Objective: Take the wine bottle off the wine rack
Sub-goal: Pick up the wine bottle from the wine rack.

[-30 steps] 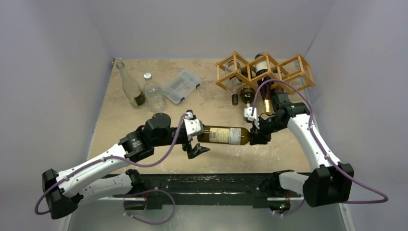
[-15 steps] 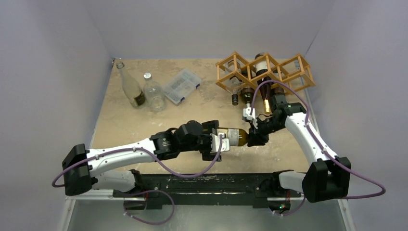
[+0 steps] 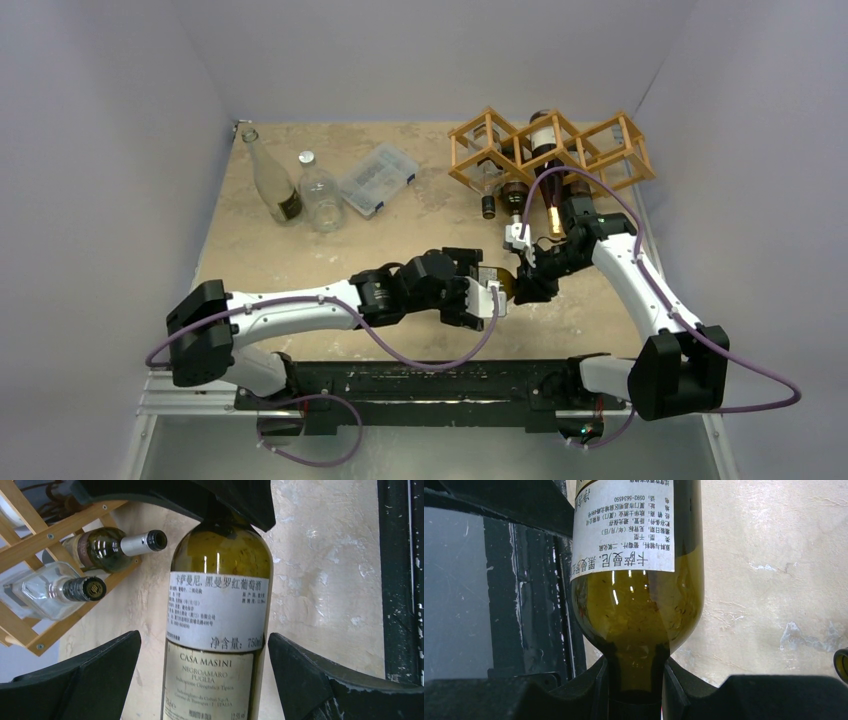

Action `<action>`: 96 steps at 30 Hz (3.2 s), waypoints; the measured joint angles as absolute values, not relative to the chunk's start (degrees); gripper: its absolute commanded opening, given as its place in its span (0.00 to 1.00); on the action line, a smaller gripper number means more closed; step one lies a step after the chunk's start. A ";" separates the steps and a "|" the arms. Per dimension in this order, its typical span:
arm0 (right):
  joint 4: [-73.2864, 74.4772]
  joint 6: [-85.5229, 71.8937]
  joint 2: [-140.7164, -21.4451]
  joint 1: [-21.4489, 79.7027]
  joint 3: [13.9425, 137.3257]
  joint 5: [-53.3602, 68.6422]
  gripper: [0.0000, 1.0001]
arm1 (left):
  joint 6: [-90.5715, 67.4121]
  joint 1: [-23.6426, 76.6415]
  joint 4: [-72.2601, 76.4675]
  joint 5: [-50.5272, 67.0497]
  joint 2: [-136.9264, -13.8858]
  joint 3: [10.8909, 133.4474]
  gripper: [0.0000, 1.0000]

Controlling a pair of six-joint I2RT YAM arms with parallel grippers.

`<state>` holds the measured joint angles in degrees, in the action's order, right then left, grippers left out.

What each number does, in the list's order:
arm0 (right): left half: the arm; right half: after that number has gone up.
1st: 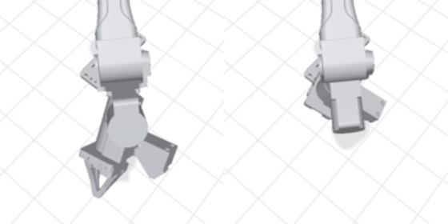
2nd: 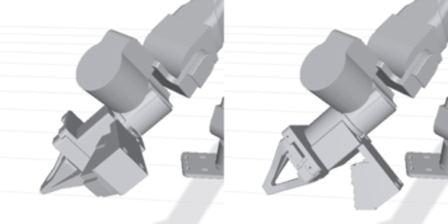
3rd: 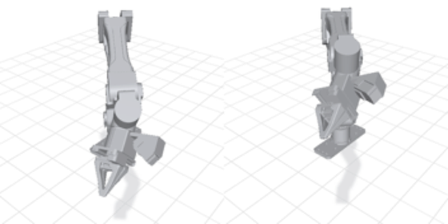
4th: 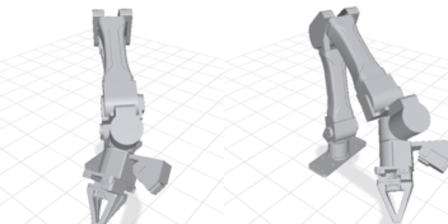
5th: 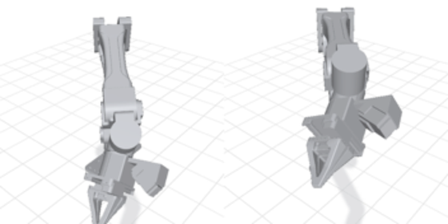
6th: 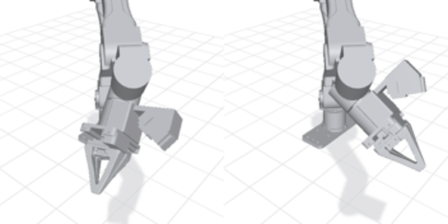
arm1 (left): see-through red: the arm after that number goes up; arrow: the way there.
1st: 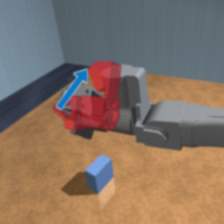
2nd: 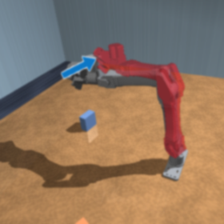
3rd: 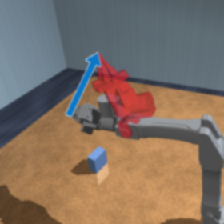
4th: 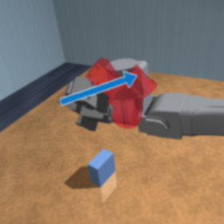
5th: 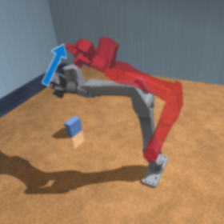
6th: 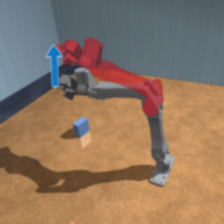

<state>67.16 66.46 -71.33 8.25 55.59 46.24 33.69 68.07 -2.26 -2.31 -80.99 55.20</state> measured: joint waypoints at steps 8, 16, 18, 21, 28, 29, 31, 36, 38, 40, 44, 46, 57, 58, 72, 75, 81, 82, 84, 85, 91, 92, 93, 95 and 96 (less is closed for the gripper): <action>66.87 66.46 -71.33 8.25 55.59 46.24 0.00 | 35.86 68.40 -4.93 -2.15 -86.39 60.66 1.00; 66.83 66.48 -71.33 8.25 55.59 46.30 0.00 | 37.21 68.40 -6.83 -2.39 -90.67 62.96 1.00; 66.83 66.46 -71.33 8.25 55.59 46.30 0.00 | 37.21 68.40 -7.35 -2.79 -91.50 63.44 1.00; 66.83 66.46 -71.33 8.25 55.59 46.44 0.00 | 37.21 68.40 -8.05 -3.64 -92.47 64.23 0.97; 66.46 66.46 -71.35 8.23 55.59 46.37 0.00 | 37.06 68.40 -8.95 -5.69 -94.00 65.98 0.65; 66.17 66.41 -71.37 8.23 55.59 46.37 0.00 | 36.97 68.45 -9.47 -5.85 -94.26 66.24 0.56; 66.00 66.39 -71.59 8.23 55.59 46.19 0.00 | 36.75 68.66 -9.93 -6.46 -94.70 66.61 0.33; 65.95 66.43 -72.05 8.23 55.59 46.19 0.00 | 36.18 68.71 -10.90 -6.90 -95.13 67.31 0.01; 65.95 66.43 -72.05 8.25 55.59 46.19 0.00 | 36.01 68.71 -10.98 -6.92 -95.13 67.31 0.00; 65.95 66.43 -72.05 8.25 55.59 46.19 0.03 | 35.59 68.71 -10.96 -6.94 -95.13 67.33 0.00; 65.95 66.46 -72.10 8.25 55.59 46.13 0.11 | 34.98 68.75 -10.55 -7.09 -95.13 67.13 0.00; 66.00 66.48 -72.51 8.25 55.59 46.00 0.14 | 34.50 68.82 -9.61 -7.27 -95.07 66.48 0.00; 66.28 66.76 -76.51 9.10 56.14 45.63 0.45 | 31.86 68.90 -2.74 -7.73 -94.37 61.01 0.00; 66.35 66.72 -76.77 9.15 56.23 45.63 0.48 | 31.62 68.86 -2.33 -7.73 -94.37 60.75 0.00; 66.43 64.99 -76.86 9.02 58.26 53.15 0.73 | 26.02 67.29 1.65 -8.19 -94.37 55.99 0.00; 67.48 64.93 -76.86 8.99 60.23 55.02 0.74 | 25.30 67.24 2.68 -8.23 -94.32 54.83 0.00; 70.70 65.21 -76.88 7.03 65.47 58.35 0.75 | 22.48 67.18 3.88 -8.25 -91.55 50.96 0.00; 71.26 65.39 -76.88 6.39 66.06 58.76 0.75 | 21.91 67.18 4.21 -8.27 -90.94 50.35 0.00; 72.58 65.84 -76.88 4.78 67.13 59.88 0.75 | 20.38 67.18 5.13 -8.36 -89.30 48.86 0.00; 73.14 66.11 -76.88 4.19 67.44 60.23 0.75 | 19.84 67.18 5.43 -8.36 -88.55 48.31 0.00; 76.31 68.38 -76.86 1.54 68.82 61.52 0.77 | 14.44 67.16 8.84 -8.36 -83.20 44.16 0.00; 76.58 68.62 -76.86 1.54 68.88 61.49 0.78 | 13.87 67.16 9.26 -8.36 -82.54 43.66 0.00; 76.90 68.86 -76.86 1.54 69.01 61.41 0.79 | 12.97 67.16 9.87 -8.36 -81.78 43.00 0.00; 77.30 69.43 -76.75 1.54 69.54 61.21 0.83 | 11.42 67.16 10.81 -8.34 -80.31 41.82 0.00; 77.36 69.71 -76.58 1.54 69.73 61.23 0.85 | 10.68 67.16 11.35 -8.29 -79.66 41.28 0.00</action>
